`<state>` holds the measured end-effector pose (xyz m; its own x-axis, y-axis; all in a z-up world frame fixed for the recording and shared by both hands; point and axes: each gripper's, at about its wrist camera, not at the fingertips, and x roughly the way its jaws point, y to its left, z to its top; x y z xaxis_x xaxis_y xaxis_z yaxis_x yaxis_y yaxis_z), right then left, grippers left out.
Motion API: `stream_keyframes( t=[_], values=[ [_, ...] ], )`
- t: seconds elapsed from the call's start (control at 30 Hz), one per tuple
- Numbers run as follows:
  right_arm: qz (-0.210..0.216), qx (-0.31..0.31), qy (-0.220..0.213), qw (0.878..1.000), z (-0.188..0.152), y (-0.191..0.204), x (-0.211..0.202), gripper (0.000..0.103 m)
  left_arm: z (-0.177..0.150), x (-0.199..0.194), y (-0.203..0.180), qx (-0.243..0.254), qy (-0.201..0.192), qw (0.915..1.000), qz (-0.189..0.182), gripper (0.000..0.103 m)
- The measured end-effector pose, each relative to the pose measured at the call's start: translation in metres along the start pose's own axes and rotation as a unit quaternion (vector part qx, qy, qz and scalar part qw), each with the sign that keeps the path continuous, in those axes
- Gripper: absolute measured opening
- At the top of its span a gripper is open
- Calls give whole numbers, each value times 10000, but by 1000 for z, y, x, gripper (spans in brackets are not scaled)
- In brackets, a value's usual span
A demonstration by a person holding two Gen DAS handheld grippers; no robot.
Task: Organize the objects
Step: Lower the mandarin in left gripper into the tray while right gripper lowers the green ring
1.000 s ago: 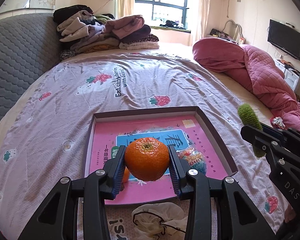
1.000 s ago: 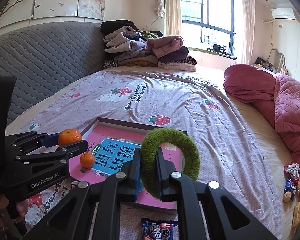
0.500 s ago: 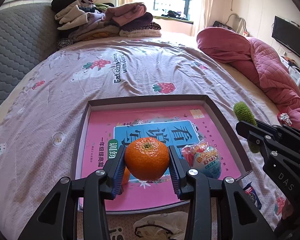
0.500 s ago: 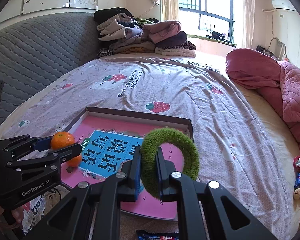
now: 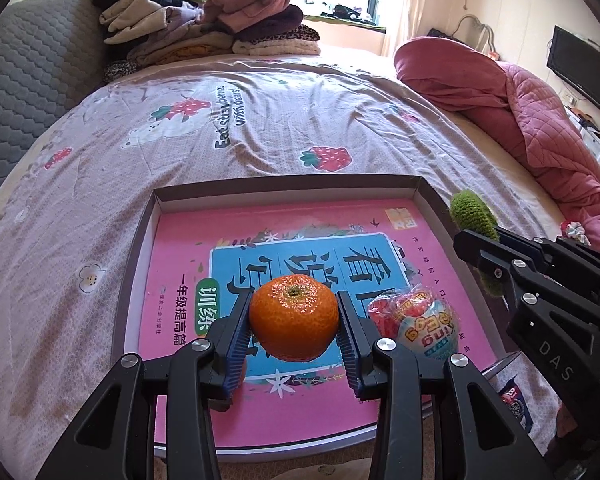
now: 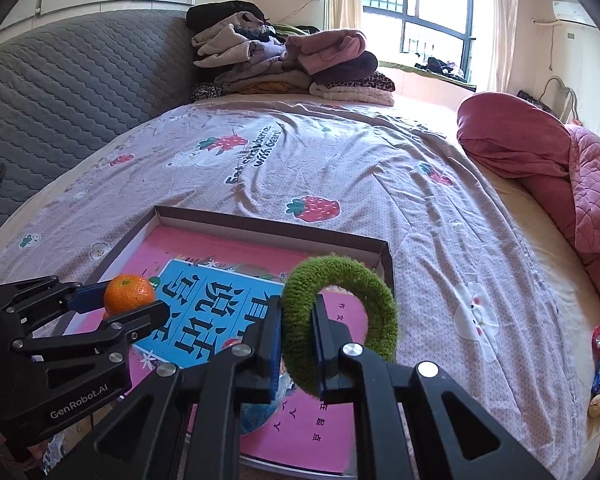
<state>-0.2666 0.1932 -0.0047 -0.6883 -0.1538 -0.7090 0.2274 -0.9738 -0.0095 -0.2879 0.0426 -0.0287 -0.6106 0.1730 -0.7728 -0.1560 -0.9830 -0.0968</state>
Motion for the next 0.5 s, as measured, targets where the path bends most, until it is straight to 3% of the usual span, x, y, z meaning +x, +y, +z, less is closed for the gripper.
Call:
stream_keyframes(
  t=[0.07, 0.5],
  values=[
    [151, 118, 128, 9997, -1, -4, 8, 13, 0, 5, -1, 4, 66, 10000, -16, 41],
    [-11, 0, 285, 9996, 2, -8, 28, 13, -4, 24, -11, 247, 374, 9990, 8, 41]
  ],
)
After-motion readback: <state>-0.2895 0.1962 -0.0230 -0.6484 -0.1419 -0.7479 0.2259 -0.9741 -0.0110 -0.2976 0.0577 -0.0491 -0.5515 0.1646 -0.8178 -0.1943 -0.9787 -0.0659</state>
